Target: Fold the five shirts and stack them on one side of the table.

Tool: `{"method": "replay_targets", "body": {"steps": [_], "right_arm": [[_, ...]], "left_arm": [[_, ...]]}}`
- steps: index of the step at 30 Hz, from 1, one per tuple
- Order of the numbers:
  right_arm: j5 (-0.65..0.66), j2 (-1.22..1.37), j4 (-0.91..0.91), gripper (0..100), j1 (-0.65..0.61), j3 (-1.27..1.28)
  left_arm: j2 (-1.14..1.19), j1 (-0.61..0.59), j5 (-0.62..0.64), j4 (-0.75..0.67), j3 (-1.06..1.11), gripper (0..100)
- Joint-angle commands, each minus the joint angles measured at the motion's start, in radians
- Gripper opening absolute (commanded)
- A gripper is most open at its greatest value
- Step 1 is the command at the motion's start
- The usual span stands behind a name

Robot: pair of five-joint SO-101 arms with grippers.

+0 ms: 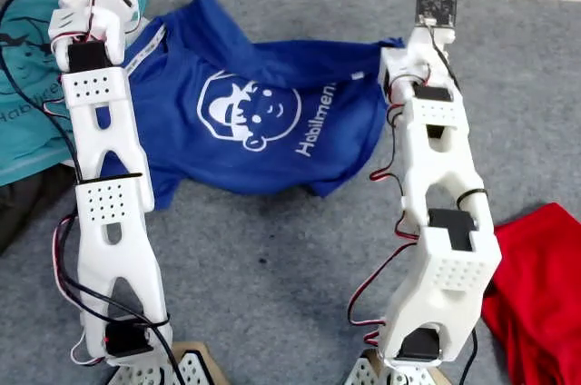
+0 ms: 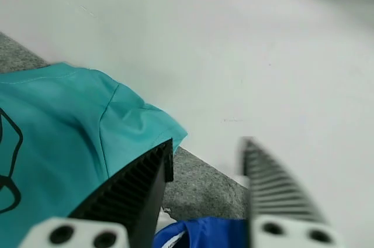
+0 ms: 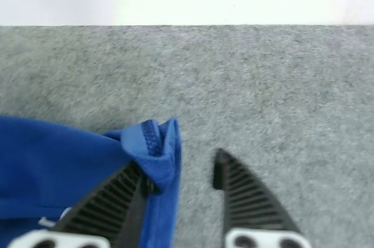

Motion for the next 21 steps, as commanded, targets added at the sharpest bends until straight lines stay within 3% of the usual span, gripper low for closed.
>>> {"method": "replay_targets", "body": {"steps": [1,5,13,21], "right_arm": [[-0.009,-0.068,0.096,18.7,-0.010,-0.067],[-0.009,-0.142,0.274,18.7,-0.005,-0.148],[-0.009,-0.435,0.601,18.7,-0.039,-0.151],[-0.002,-0.618,0.532,18.7,-0.047,0.053]], "left_arm": [[-0.025,-0.038,0.005,-0.023,-0.015,40],[-0.111,-0.071,0.003,0.049,-0.028,36],[-0.441,-0.064,0.009,0.532,-0.028,19],[-0.615,-0.001,0.002,0.852,-0.027,10]]}}
